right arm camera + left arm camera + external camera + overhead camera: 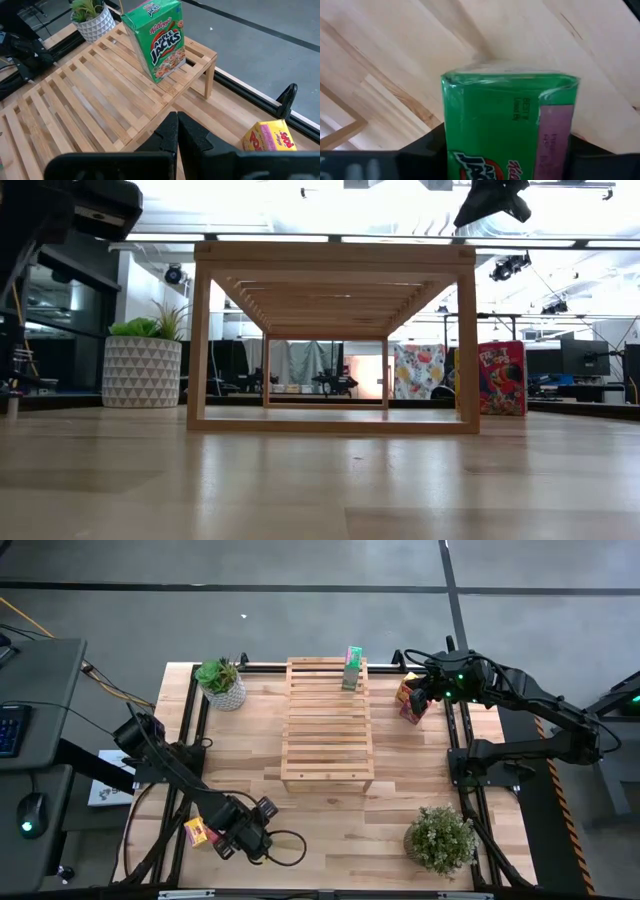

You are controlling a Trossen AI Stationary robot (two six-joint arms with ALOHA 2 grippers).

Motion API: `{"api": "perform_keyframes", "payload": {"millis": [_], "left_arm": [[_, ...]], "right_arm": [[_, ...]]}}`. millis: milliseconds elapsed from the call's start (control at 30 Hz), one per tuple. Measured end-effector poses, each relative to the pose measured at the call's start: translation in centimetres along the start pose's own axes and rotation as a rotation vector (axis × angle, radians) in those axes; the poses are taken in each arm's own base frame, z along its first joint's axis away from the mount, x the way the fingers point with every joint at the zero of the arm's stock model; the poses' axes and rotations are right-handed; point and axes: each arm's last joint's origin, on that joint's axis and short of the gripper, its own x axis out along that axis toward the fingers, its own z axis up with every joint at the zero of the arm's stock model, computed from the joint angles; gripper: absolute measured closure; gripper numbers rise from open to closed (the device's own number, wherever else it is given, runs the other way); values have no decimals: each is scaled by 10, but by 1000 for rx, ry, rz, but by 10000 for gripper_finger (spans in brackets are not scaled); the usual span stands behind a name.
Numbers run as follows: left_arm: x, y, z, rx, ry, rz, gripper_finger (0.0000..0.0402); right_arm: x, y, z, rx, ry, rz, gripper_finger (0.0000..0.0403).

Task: Stack cereal on shelf
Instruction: Put the bottom left green cereal box on the shelf and align with the other green cereal box

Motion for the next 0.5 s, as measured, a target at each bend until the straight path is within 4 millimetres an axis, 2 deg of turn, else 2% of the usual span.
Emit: {"api": "perform_keyframes", "payload": {"millis": [133,267,367,500], "left_arm": [[-8,0,5,-1,-11,-15,243],[-35,5,15,-16,-45,-76,251],[-74,15,20,-58,-97,-111,247],[-153,36,9,-126,-179,-48,241]], "right_arm": [[0,0,0,0,0,0,402],[0,0,0,0,0,0,402],[0,0,0,-8,0,0,402],[0,0,0,-8,0,0,402]]}}
